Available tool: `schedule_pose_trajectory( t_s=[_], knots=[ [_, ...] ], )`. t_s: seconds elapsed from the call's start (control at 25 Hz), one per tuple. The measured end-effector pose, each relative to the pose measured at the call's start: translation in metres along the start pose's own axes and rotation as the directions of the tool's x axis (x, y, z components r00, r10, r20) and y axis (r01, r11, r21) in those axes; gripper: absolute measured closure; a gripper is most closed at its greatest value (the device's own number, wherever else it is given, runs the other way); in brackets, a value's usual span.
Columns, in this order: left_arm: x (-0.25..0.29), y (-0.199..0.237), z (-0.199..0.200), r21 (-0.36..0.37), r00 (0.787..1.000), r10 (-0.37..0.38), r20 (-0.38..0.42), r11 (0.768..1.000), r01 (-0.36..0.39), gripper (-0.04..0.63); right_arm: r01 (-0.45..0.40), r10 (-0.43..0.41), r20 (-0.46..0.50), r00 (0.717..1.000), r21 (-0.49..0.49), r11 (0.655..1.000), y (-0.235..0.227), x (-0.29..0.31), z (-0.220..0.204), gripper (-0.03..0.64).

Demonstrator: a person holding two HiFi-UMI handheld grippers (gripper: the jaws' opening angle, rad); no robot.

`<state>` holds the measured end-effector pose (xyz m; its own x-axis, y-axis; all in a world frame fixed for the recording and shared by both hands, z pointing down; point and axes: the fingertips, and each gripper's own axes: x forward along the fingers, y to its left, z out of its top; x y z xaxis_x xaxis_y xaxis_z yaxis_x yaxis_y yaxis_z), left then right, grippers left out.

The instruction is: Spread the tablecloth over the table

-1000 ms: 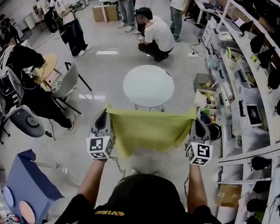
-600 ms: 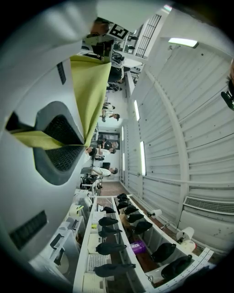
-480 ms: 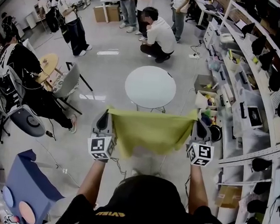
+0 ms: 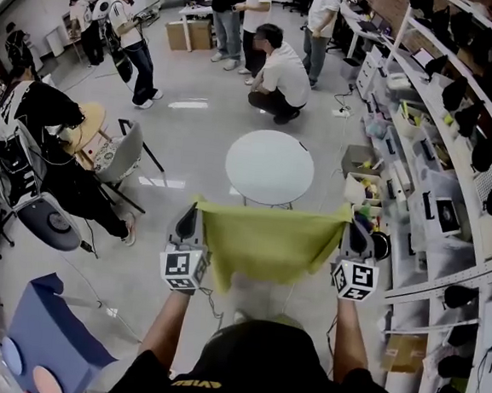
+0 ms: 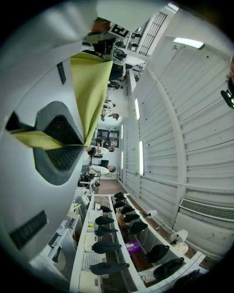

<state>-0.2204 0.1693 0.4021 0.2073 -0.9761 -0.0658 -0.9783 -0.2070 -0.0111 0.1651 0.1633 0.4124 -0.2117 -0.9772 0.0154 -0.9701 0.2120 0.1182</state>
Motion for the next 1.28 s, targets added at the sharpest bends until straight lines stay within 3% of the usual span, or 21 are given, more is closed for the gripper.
schedule_pose_trajectory(
  t_s=[0.32,0.6,1.12,1.28],
  knots=[
    [0.020,0.020,0.005,0.027,0.999,-0.044,0.012,0.999,0.044,0.575,0.015,-0.015,0.000,1.000,-0.027,1.000,0.011,0.020,0.009,0.611],
    [0.056,0.020,0.007,0.035,0.999,-0.037,0.028,0.999,0.036,0.575,0.014,-0.013,0.023,1.000,-0.043,0.999,-0.004,0.052,0.016,0.611],
    [0.212,0.018,0.000,0.052,0.999,-0.033,0.022,0.998,0.031,0.575,-0.019,0.021,0.030,0.999,-0.055,0.998,-0.071,0.196,0.016,0.611],
    [0.255,0.019,0.008,0.052,1.000,0.004,0.003,0.999,-0.004,0.575,-0.048,0.051,0.059,0.997,-0.040,0.998,-0.092,0.245,0.023,0.611]
  ],
)
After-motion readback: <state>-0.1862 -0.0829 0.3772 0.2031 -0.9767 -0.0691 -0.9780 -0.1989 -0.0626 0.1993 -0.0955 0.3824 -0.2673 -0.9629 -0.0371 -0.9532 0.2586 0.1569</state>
